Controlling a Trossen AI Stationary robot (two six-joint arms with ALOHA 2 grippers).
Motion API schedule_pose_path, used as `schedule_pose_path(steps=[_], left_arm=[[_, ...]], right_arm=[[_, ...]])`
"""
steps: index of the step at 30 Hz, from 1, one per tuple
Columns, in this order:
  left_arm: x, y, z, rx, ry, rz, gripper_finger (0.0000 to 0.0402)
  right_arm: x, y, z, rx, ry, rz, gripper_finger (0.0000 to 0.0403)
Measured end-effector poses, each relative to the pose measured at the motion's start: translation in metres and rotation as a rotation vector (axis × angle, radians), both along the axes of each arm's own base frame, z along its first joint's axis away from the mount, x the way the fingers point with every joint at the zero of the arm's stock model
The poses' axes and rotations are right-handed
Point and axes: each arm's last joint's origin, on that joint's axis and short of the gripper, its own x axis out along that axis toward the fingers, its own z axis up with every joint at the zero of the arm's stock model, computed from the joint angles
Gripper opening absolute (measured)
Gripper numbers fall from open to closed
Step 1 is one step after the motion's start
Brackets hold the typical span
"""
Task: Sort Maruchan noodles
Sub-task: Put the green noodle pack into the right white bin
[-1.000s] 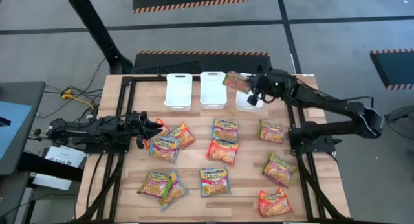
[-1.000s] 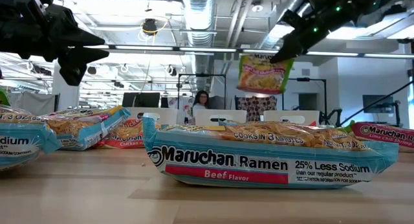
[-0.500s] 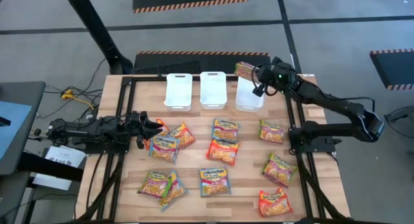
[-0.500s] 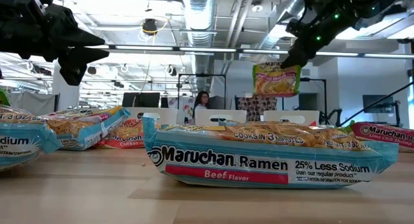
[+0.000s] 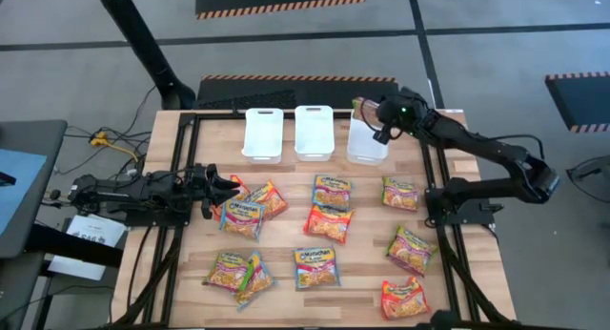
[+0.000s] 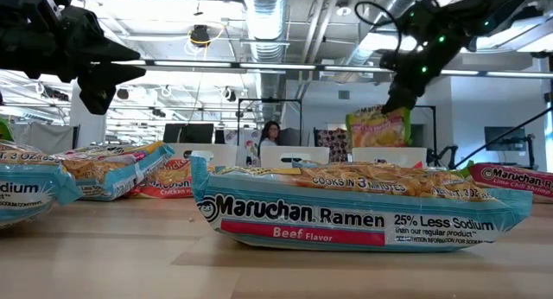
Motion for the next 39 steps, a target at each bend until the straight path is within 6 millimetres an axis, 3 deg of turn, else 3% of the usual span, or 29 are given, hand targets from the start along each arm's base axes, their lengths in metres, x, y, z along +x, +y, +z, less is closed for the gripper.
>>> schedule_pose_path(steps=[14, 21, 31, 39], left_arm=[[0.000, 0.000, 0.000, 0.009, 0.002, 0.001, 0.0117], [0.000, 0.000, 0.000, 0.006, 0.001, 0.000, 0.0117], [0.000, 0.000, 0.000, 0.004, 0.001, 0.000, 0.0117], [0.000, 0.000, 0.000, 0.004, 0.000, 0.000, 0.0117]], right_arm=[[0.020, -0.022, -0.037, 0.050, 0.075, -0.002, 0.0005], [0.019, -0.032, -0.053, 0.067, 0.155, -0.034, 0.0007], [0.019, -0.035, -0.057, 0.020, 0.241, -0.045, 0.0062], [0.021, -0.037, -0.053, -0.016, 0.216, -0.066, 0.0084]])
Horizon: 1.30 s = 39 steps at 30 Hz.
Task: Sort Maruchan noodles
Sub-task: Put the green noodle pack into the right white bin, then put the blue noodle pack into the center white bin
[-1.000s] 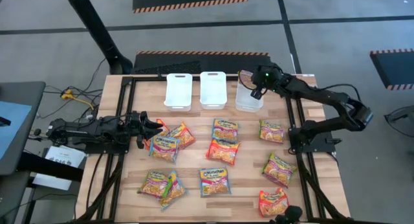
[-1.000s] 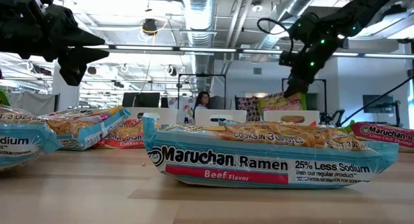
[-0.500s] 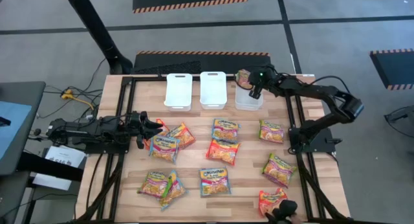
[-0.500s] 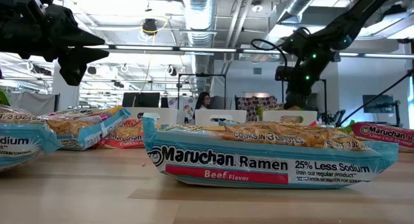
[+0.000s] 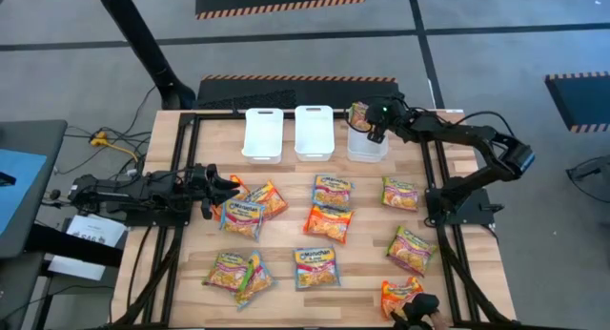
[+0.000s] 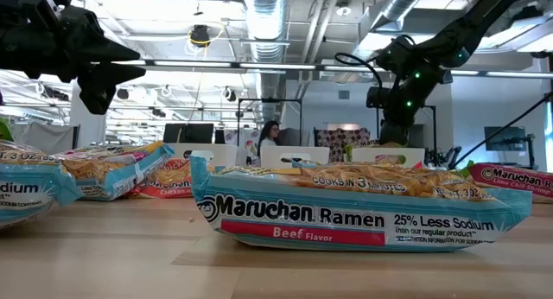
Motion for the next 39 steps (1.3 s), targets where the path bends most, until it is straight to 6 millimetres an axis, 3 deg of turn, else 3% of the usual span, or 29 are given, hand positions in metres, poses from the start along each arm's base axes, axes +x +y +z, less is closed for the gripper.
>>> schedule_pose_path(steps=[18, 28, 39], left_arm=[[0.000, 0.001, 0.000, 0.031, 0.005, 0.022, 0.0117], [-0.001, 0.001, 0.000, 0.033, 0.023, 0.041, 0.0117], [-0.001, 0.003, 0.001, 0.053, 0.027, 0.111, 0.0118]], right_arm=[[0.022, 0.007, 0.028, -0.045, -0.017, -0.027, 0.0141], [0.023, 0.008, 0.029, -0.049, -0.021, -0.021, 0.0143], [0.035, 0.029, 0.048, -0.110, -0.103, 0.056, 0.0137]])
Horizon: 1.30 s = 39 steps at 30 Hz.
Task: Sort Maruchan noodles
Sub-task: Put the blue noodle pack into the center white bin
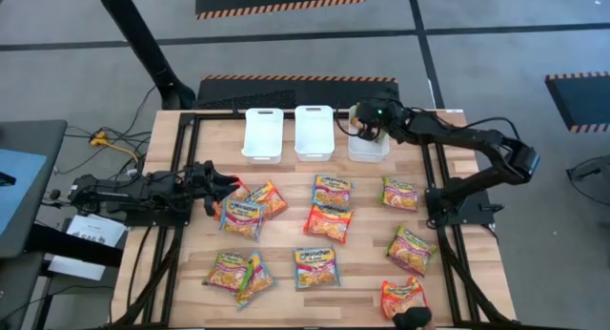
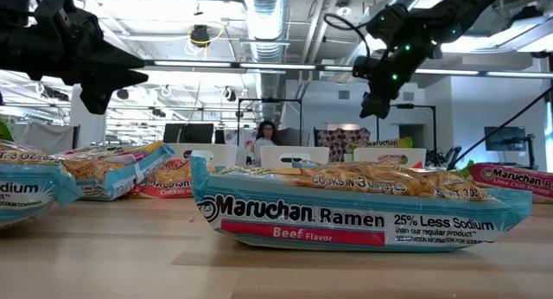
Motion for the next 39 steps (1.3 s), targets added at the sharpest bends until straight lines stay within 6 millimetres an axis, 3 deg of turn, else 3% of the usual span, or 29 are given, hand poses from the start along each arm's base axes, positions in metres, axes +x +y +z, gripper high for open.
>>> schedule_pose_path(steps=[5, 11, 17, 30, 39], left_arm=[[0.000, 0.001, 0.001, 0.017, 0.003, 0.044, 0.0140], [-0.003, 0.006, 0.004, 0.012, -0.025, 0.225, 0.0175], [-0.004, 0.006, 0.012, 0.059, -0.072, 0.226, 0.0178], [-0.025, 0.005, 0.074, 0.301, -0.066, 0.146, 0.0178], [-0.042, 0.006, 0.103, 0.248, 0.060, 0.091, 0.0178]], right_arm=[[0.002, 0.003, 0.003, -0.013, -0.022, 0.013, 0.0137], [0.004, 0.005, 0.003, -0.001, -0.046, 0.007, 0.0139], [0.007, 0.008, 0.004, -0.007, -0.059, 0.023, 0.0139], [0.022, 0.016, 0.024, -0.086, -0.329, 0.049, 0.0139], [0.028, 0.021, 0.033, -0.138, -0.420, 0.074, 0.0139]])
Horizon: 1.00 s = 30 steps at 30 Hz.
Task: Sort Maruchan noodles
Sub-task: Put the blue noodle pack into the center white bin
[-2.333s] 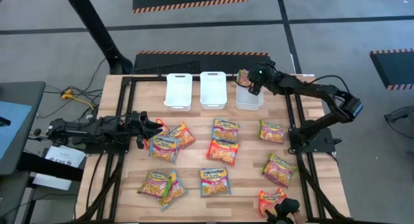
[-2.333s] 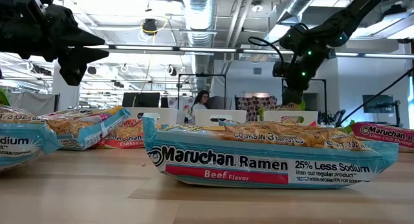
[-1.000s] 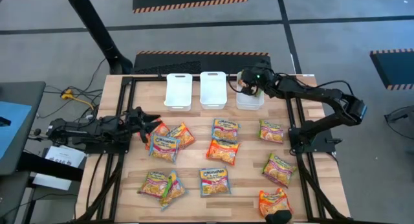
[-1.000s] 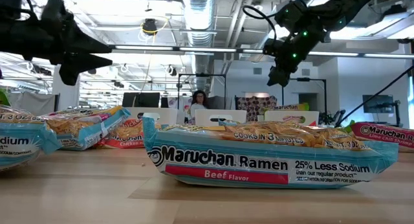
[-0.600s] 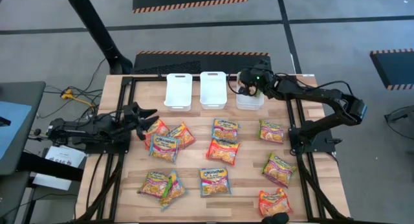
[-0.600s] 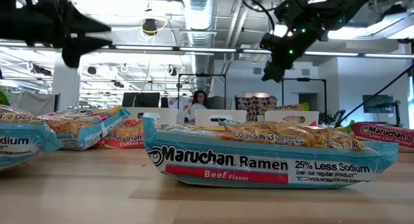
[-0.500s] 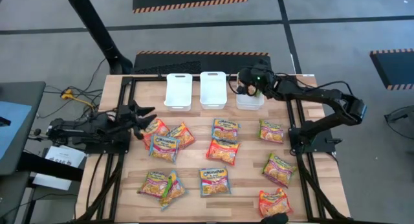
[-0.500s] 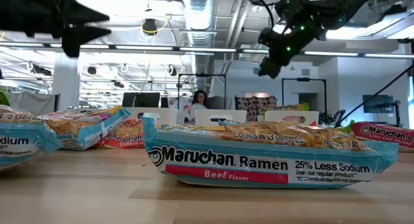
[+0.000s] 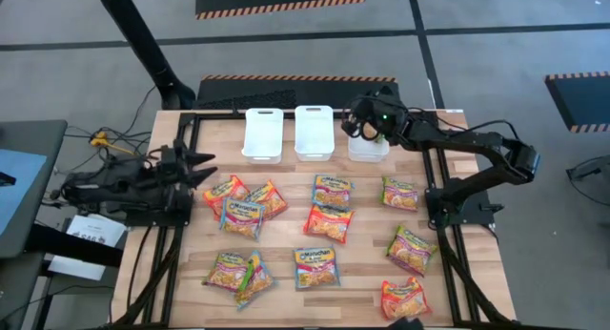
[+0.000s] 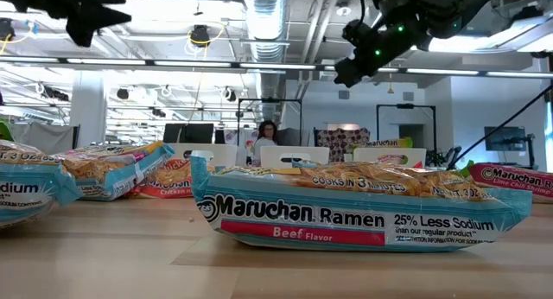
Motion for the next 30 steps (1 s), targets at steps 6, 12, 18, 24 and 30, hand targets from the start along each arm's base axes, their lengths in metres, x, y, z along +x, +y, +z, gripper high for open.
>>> schedule_pose_path(steps=[6, 12, 18, 24, 30], left_arm=[[-0.002, -0.001, 0.034, -0.040, -0.012, -0.053, 0.0178], [-0.001, -0.002, 0.076, -0.107, 0.076, -0.071, 0.0178], [0.008, -0.004, 0.105, -0.168, 0.149, -0.106, 0.0178], [0.021, -0.006, 0.115, -0.275, 0.146, -0.148, 0.0178], [0.037, -0.008, 0.111, -0.418, 0.178, -0.135, 0.0178]], right_arm=[[0.004, 0.006, 0.005, -0.028, -0.040, 0.023, 0.0139], [0.014, 0.017, 0.019, -0.048, -0.055, -0.004, 0.0139], [0.029, 0.041, 0.049, -0.038, -0.008, -0.008, 0.0139], [0.039, 0.073, 0.094, 0.043, -0.054, 0.085, 0.0139], [0.035, 0.104, 0.147, 0.140, -0.188, 0.164, 0.0139]])
